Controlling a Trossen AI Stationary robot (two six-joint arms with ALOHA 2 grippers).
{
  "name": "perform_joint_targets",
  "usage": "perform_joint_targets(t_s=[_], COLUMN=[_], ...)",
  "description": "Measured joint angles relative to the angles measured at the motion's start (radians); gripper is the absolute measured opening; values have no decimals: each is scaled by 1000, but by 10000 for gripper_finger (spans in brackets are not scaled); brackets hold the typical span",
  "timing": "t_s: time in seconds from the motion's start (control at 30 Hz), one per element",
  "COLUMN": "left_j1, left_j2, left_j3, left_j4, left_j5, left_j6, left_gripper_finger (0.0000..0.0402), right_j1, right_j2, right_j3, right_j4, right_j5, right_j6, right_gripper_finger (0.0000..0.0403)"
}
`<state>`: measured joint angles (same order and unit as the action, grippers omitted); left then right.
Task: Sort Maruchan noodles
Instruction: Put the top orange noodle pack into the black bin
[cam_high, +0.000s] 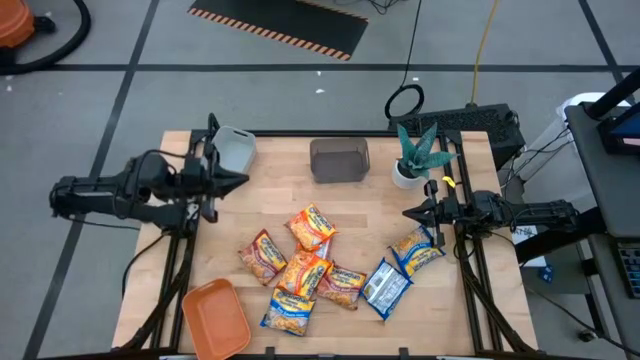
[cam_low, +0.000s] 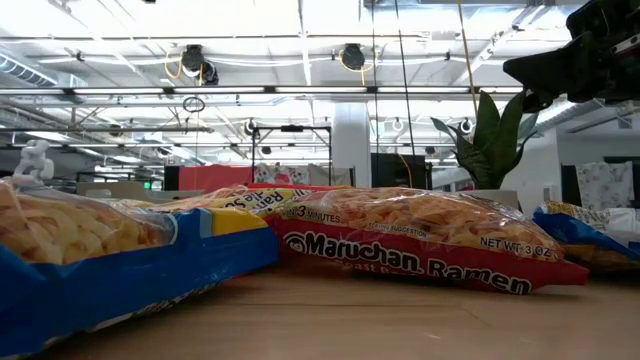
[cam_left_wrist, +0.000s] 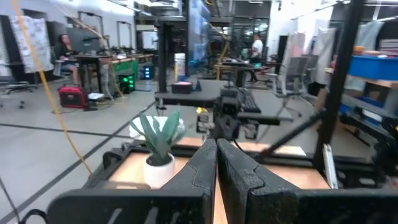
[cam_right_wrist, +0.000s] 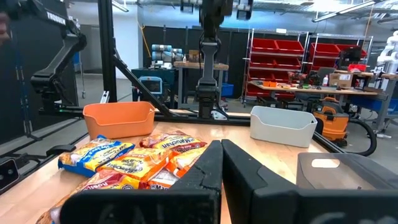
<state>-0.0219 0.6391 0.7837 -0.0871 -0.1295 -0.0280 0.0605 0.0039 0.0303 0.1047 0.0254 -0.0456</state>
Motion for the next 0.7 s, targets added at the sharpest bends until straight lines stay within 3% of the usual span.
perform_joint_targets(t_s=[0.27,0.53,0.7], left_j1=[-6,-20,-20], left_j2=[225,484,593], left_j3=[241,578,722], left_j4=[-16,-339,-429], left_j5=[-41,-53,-62], left_j6=[0,-10,-37], left_gripper_finger=[19,19,19], right_j1=[0,0,0], right_j2=[0,0,0], right_j3=[0,0,0], right_j4=[-5,10,29], right_j5=[4,4,4], right_j6=[-8,6,28], right_gripper_finger=[0,0,0])
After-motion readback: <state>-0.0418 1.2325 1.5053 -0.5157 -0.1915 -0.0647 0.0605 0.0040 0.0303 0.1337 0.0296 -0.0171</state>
